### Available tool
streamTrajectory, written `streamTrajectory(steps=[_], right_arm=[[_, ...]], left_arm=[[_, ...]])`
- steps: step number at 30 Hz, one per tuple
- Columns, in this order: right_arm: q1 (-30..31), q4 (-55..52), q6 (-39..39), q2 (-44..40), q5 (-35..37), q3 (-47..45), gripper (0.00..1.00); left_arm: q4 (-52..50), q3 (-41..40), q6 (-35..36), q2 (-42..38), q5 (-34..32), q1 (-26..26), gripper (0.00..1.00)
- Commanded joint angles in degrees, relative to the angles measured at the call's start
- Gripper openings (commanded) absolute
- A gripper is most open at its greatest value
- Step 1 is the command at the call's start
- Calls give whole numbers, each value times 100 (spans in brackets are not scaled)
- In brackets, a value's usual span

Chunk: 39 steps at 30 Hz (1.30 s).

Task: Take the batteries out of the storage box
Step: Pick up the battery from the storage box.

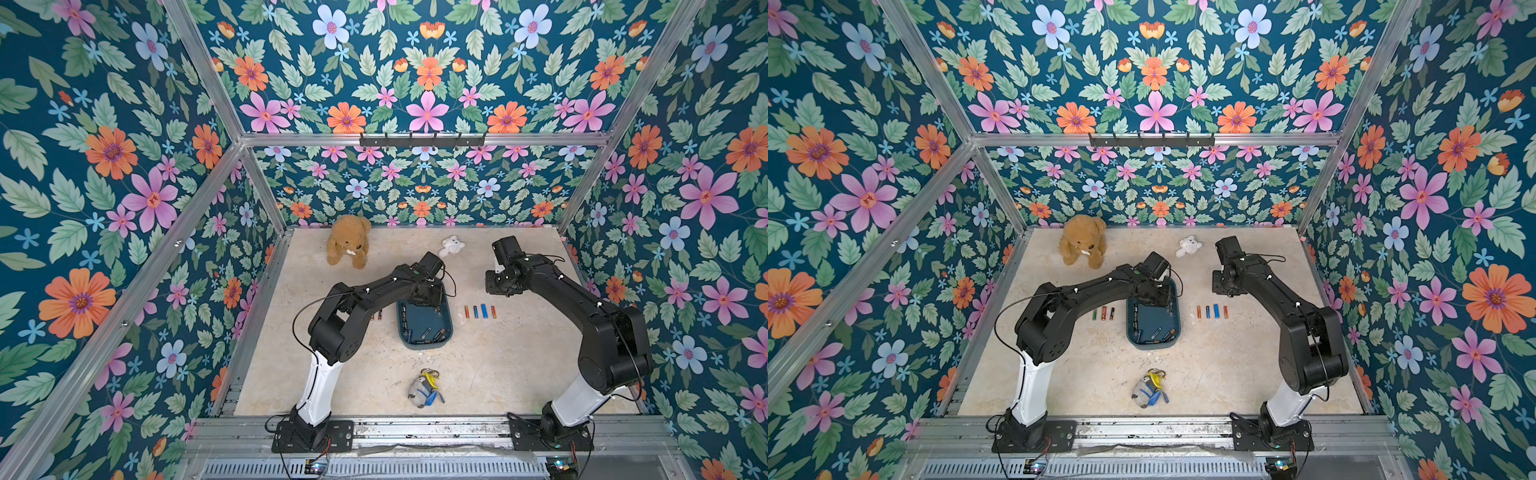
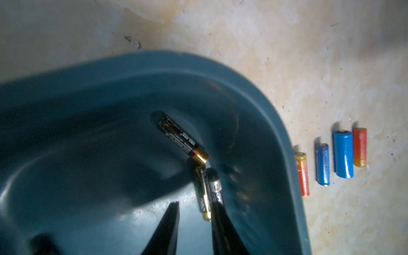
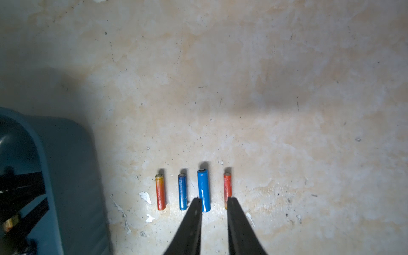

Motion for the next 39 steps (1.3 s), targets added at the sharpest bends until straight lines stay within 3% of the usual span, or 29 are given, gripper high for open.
streamTrajectory(steps=[1,17,29,39], right_arm=[[6,-17,9,-28,5,-6,26],[6,4,0,-36,-21,3,27],[12,14,18,-44,-47,2,27],[15,2,8,-45,-3,-50,27]], left_arm=[[-16,27,66,64,-64,-35,31],[-150,40,147,280,-424,-88,29],[-609,267,356,361,-839,-104,22],[-1093,607,553,651,-1159,-142,23]])
